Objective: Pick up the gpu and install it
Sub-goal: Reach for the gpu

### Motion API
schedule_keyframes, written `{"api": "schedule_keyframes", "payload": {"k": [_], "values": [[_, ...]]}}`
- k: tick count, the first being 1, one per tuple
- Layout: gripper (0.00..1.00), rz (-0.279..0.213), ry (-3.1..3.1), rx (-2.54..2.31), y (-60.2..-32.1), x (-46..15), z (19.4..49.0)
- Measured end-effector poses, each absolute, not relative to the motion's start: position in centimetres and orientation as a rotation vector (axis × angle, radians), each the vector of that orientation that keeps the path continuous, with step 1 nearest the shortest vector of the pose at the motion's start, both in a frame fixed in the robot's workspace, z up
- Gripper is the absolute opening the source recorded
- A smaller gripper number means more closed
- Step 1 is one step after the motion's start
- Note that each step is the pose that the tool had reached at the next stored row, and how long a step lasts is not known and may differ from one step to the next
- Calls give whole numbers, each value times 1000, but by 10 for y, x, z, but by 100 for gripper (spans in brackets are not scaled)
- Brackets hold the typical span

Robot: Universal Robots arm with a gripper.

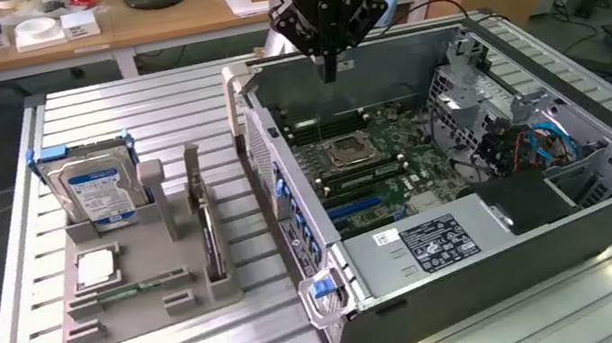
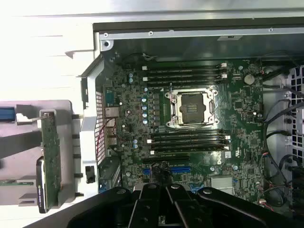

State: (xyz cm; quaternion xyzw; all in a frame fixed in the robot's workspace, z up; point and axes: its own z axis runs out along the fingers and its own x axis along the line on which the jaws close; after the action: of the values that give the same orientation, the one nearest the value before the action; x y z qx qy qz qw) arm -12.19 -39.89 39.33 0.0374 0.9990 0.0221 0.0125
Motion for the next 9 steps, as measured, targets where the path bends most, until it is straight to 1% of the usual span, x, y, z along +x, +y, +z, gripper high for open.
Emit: {"api": "schedule_keyframes", "payload": {"k": [9], "values": [[11, 69, 3114, 117, -399, -122, 393]]}}
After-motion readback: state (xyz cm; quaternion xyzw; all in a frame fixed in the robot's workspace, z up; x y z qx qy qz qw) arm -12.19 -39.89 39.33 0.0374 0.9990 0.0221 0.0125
